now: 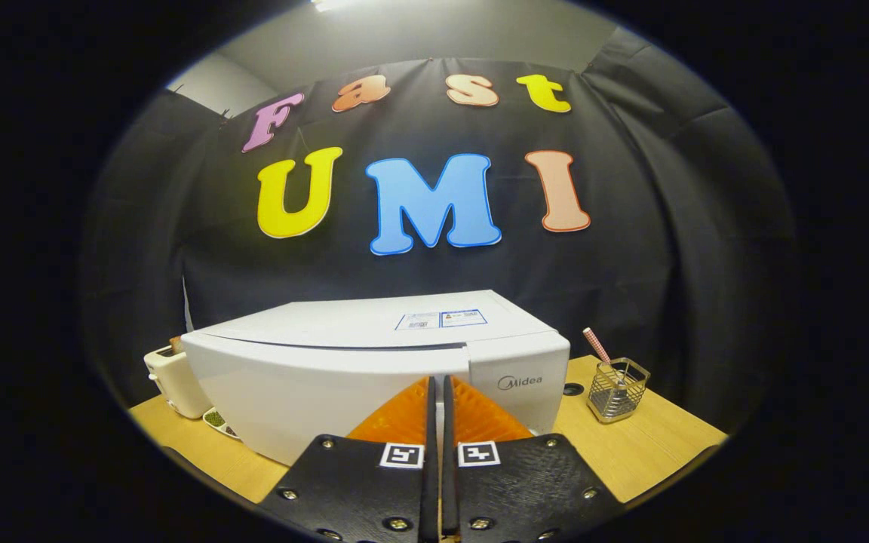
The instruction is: Open the microwave, put the food inside, and close the microwave door.
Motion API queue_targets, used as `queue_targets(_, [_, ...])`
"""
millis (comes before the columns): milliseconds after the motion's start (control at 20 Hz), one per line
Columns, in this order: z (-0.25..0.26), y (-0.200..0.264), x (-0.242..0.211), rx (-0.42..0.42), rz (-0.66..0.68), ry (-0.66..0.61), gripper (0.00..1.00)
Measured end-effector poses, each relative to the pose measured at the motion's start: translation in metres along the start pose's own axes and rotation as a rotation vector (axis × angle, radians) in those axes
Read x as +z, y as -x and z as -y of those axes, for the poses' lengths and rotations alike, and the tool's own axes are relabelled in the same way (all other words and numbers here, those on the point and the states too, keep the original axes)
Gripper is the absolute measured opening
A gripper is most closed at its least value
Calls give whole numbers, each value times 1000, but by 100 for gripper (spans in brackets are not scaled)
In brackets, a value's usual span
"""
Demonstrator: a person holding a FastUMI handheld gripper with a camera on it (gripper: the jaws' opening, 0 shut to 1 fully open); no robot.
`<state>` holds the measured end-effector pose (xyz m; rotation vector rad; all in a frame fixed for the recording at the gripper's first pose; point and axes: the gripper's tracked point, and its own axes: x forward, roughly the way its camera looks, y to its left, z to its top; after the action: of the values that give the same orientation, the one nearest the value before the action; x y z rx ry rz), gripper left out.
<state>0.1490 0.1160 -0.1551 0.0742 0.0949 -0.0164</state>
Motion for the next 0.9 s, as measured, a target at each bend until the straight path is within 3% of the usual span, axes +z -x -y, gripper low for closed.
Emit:
queue_targets(450, [-7, -5, 3, 82, -19, -56, 7])
queue_targets(500, [-11, -4, 3, 115, -31, -71, 19])
queue_targets(550, [-8, -1, 9, 115, -26, -84, 43])
queue_targets(600, [-4, 4, 17, 106, -12, -81, 50])
queue_targets(750, [11, 24, 51, 51, 55, -25, 88])
queue_targets(900, [13, 47, 90, 63, 92, -18, 92])
